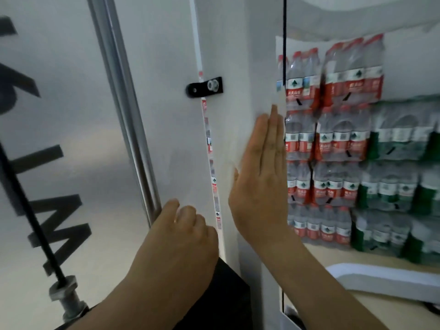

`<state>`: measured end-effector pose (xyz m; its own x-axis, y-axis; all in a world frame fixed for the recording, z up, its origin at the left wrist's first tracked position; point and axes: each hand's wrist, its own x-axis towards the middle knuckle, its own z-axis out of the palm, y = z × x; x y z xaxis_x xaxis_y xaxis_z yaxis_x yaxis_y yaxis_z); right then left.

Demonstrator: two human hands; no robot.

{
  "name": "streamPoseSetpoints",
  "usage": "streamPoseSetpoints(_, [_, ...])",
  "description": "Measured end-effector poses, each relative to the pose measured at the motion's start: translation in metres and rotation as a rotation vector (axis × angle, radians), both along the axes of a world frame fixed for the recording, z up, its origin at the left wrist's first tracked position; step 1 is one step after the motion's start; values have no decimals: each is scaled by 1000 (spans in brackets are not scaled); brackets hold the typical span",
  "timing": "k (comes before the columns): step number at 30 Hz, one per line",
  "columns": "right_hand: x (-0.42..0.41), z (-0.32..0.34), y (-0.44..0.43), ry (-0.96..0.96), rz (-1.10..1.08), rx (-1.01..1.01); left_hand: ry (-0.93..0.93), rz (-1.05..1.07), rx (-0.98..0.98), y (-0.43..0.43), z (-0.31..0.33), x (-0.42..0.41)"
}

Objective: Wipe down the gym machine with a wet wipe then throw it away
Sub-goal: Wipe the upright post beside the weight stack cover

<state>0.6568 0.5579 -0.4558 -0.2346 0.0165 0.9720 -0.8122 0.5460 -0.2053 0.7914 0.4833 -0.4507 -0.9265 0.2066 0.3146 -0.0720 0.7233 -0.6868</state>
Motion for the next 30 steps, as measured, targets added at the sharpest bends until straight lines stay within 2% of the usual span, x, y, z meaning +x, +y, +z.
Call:
streamPoseSetpoints(2, [4,-23,5,50,-11,87,-101,3,-36,2,8,2])
streamPoseSetpoints(5, [0,-32,11,93,-15,166,-254,150,-24,4,12,2])
streamPoseSetpoints(9, [1,31,7,51,-40,119,-56,50,140,5,14,-2])
streamPoseSetpoints(12, [3,77,0,100,-82,99,57,-33,183,11,26,-11])
streamPoseSetpoints(14, [1,80,2,169,-196,232,137,-60,248,13,37,-16])
streamPoseSetpoints(16, [-2,69,10,260,-350,462,148,-101,282,13,44,-17])
streamPoseSetpoints(19, [-2,74,29,336,-426,723,158,-152,312,9,44,-21])
streamPoseSetpoints(23, [-6,153,32,465,-550,836,156,-123,545,15,61,-22])
streamPoseSetpoints(26, [2,201,18,379,-636,956,256,-153,674,17,70,-28])
streamPoseSetpoints(28, [5,189,16,372,-601,1008,326,-200,773,13,71,-34])
streamPoseSetpoints(30, [5,154,22,407,-597,1048,333,-284,787,8,70,-40])
